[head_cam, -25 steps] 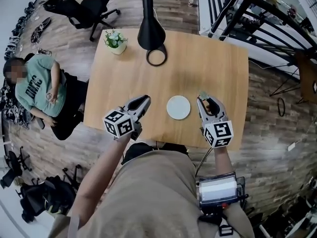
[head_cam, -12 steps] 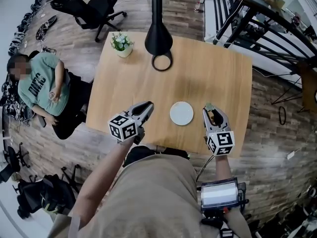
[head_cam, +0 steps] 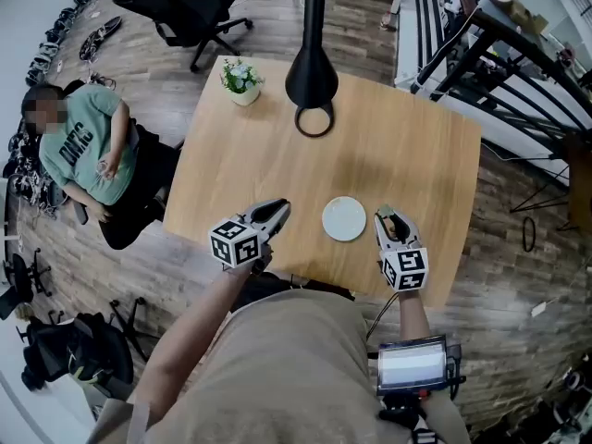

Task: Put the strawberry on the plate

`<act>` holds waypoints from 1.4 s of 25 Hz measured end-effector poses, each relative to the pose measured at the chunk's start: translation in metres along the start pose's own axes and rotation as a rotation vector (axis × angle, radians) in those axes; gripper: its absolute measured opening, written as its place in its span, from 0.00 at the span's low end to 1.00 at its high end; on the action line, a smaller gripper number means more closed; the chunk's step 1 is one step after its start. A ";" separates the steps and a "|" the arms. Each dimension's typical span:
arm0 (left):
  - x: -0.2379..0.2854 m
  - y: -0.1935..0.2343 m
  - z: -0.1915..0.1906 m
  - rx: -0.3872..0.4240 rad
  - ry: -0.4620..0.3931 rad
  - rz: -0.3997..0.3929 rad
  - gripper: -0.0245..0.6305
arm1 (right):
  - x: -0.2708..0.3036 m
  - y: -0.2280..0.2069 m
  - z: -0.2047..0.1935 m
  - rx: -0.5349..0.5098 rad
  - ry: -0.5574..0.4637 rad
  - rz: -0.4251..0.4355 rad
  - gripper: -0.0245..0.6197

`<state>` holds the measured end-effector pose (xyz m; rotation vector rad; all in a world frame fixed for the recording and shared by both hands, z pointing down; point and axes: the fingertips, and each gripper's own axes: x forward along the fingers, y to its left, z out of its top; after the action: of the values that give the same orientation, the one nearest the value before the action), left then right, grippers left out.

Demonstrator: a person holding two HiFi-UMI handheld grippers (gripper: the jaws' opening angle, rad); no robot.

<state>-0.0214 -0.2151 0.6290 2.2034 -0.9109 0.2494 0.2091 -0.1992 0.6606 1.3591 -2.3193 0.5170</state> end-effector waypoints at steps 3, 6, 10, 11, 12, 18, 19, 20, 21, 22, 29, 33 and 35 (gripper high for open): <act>0.000 0.009 -0.009 -0.008 0.015 0.022 0.08 | 0.010 0.002 -0.014 -0.004 0.031 0.018 0.25; -0.002 0.018 -0.016 -0.012 0.027 0.048 0.08 | 0.019 0.005 -0.025 -0.004 0.050 0.038 0.25; -0.005 0.024 -0.019 -0.010 0.032 0.070 0.08 | 0.033 0.013 -0.040 -0.044 0.088 0.061 0.25; -0.005 0.025 -0.020 -0.008 0.035 0.073 0.08 | 0.037 0.015 -0.044 -0.060 0.100 0.065 0.25; -0.005 0.026 -0.022 -0.005 0.039 0.076 0.08 | 0.041 0.018 -0.050 -0.075 0.113 0.068 0.25; 0.006 0.024 -0.029 0.009 0.065 0.079 0.08 | 0.073 0.024 -0.095 -0.118 0.196 0.079 0.25; 0.009 0.025 -0.029 0.012 0.071 0.079 0.08 | 0.079 0.024 -0.105 -0.125 0.210 0.073 0.25; 0.012 0.025 -0.030 0.015 0.077 0.078 0.08 | 0.085 0.024 -0.114 -0.134 0.228 0.067 0.25; 0.015 0.024 -0.031 0.017 0.084 0.077 0.08 | 0.089 0.024 -0.123 -0.144 0.254 0.065 0.25; 0.017 0.023 -0.033 0.019 0.092 0.074 0.08 | 0.091 0.024 -0.131 -0.153 0.283 0.064 0.25; 0.022 0.013 -0.045 0.039 0.125 0.065 0.08 | 0.111 0.036 -0.182 -0.154 0.396 0.069 0.25; 0.028 0.003 -0.049 0.037 0.132 0.051 0.08 | 0.124 0.037 -0.194 -0.163 0.433 0.066 0.25; 0.029 -0.001 -0.054 0.037 0.138 0.044 0.08 | 0.132 0.040 -0.201 -0.159 0.447 0.066 0.25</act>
<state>0.0056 -0.1928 0.6794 2.1720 -0.8854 0.4373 0.1455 -0.1766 0.8944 0.9783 -1.9944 0.5748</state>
